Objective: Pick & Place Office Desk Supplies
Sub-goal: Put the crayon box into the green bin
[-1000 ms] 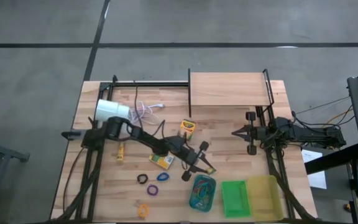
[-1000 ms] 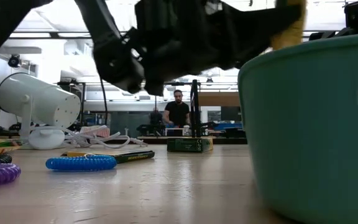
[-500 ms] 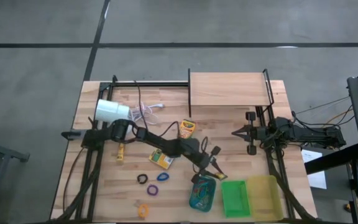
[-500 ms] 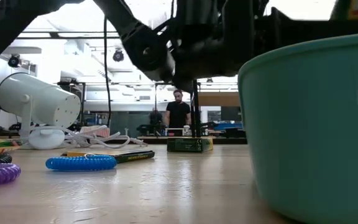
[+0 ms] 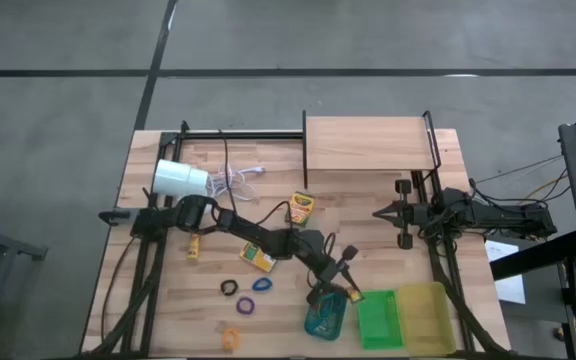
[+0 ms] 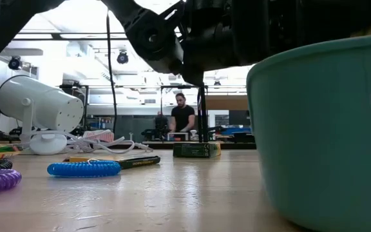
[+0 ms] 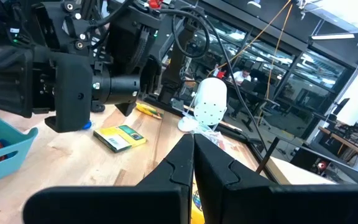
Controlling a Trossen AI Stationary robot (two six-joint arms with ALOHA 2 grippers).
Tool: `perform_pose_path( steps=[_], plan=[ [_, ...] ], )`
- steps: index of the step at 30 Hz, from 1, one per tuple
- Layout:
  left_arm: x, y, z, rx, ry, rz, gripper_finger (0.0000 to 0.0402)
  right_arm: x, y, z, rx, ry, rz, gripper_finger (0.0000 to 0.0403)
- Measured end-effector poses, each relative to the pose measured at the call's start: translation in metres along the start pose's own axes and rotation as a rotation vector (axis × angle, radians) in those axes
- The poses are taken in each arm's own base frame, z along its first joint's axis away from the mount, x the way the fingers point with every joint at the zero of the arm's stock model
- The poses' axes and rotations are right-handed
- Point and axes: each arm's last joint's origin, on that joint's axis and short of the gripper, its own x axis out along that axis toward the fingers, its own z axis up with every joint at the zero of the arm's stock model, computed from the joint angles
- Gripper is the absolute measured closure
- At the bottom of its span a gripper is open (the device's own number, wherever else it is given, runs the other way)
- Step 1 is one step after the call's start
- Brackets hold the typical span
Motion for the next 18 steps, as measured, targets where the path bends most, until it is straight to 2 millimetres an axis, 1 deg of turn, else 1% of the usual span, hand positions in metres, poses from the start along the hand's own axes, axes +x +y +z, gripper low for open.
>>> perform_pose_path(
  steps=[4,11,14,18],
  plan=[
    [-0.003,0.005,-0.002,-0.016,0.002,0.013,0.0291,0.000,0.000,0.000,0.000,0.000,0.000,0.0394],
    [-0.016,0.024,-0.009,-0.066,0.011,0.061,0.0291,0.000,0.000,0.000,0.000,0.000,0.000,0.0394],
    [-0.020,0.029,-0.019,-0.070,0.020,0.077,0.0291,0.000,0.000,0.000,0.000,0.000,0.000,0.0394],
    [-0.025,0.035,-0.038,-0.064,0.017,0.105,0.0291,0.000,0.000,0.000,0.000,0.000,0.000,0.0394]
  ],
)
